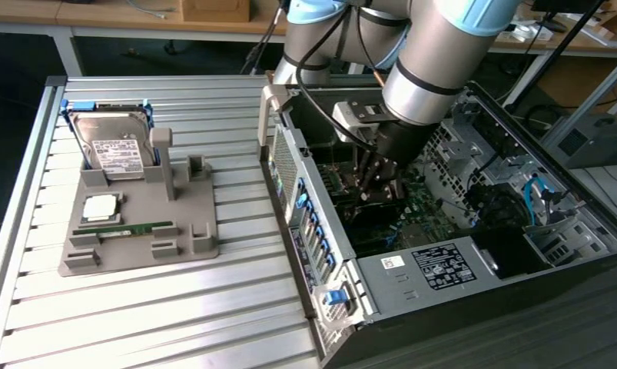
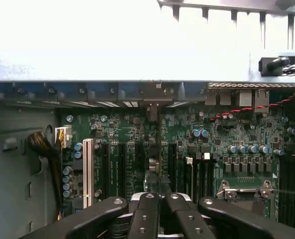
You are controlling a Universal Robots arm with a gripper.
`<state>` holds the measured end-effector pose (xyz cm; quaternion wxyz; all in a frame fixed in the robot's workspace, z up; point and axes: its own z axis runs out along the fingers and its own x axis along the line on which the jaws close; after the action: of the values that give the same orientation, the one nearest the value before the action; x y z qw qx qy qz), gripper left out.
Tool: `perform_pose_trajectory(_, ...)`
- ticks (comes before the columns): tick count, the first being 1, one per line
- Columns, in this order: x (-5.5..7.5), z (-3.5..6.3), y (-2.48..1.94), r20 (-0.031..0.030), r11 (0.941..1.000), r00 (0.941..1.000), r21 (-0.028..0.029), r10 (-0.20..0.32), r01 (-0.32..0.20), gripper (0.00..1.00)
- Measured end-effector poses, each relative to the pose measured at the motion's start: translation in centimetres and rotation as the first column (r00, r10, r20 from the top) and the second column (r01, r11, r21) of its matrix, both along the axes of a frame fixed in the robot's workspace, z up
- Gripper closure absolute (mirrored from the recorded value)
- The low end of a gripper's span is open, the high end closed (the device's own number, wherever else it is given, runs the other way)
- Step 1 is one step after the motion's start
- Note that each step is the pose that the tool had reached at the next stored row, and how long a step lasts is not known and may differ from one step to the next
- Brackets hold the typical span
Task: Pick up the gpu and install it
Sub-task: 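Press down on the gpu until it lock into place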
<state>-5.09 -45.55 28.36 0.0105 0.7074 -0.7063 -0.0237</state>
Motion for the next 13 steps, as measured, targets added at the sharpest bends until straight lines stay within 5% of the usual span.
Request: perform_pose_trajectory(13, -0.59, -0.58, 0.14, 0.0000, 1.0000, 1.0000, 0.0000, 0.000, 0.000, 0.90)
